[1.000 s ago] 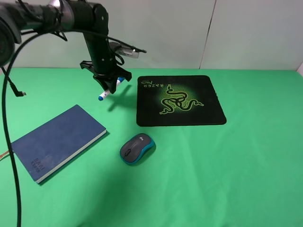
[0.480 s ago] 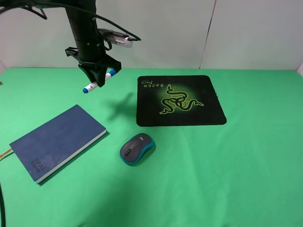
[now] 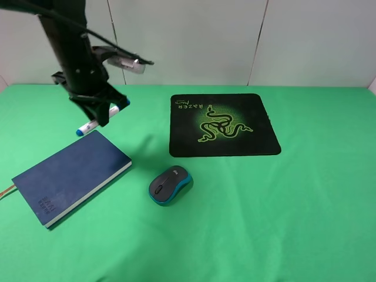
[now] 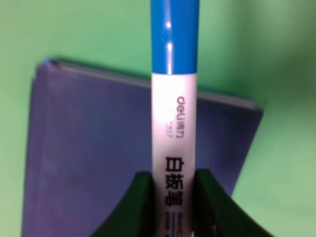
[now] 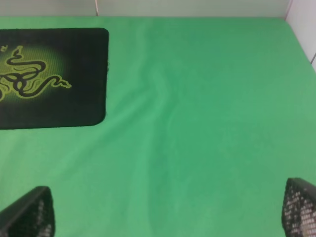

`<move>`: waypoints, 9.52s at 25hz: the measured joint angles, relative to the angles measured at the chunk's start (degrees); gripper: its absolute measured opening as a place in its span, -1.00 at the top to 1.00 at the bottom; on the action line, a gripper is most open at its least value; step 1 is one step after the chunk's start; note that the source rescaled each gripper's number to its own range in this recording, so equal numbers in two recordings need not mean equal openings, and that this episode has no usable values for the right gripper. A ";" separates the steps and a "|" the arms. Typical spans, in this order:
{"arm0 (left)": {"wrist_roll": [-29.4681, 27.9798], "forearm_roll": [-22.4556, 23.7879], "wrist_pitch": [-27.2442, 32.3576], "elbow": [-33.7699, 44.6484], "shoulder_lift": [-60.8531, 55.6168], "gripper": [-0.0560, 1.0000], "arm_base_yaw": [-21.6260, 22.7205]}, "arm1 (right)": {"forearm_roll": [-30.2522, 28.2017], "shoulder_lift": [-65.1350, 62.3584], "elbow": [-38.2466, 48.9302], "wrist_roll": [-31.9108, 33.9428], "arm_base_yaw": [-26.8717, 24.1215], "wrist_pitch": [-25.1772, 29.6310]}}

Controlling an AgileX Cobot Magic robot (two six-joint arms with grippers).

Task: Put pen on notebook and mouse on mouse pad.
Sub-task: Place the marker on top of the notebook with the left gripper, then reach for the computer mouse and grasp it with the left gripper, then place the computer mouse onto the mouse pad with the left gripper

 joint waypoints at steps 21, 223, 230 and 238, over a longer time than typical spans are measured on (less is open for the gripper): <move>0.00 0.11 -16.13 28.65 -10.97 0.87 6.36 | 0.00 0.00 0.00 0.00 0.00 0.00; -10.36 0.19 0.93 -57.80 41.41 -0.04 -19.68 | 0.00 0.00 0.00 0.00 0.00 -0.01; -10.04 -1.38 -0.88 -58.25 42.92 -0.04 -19.29 | 0.00 0.00 0.00 0.00 0.00 -0.01; -8.99 -1.55 -1.89 -58.32 42.92 -0.04 -19.29 | 0.00 0.00 0.00 0.00 0.00 -0.01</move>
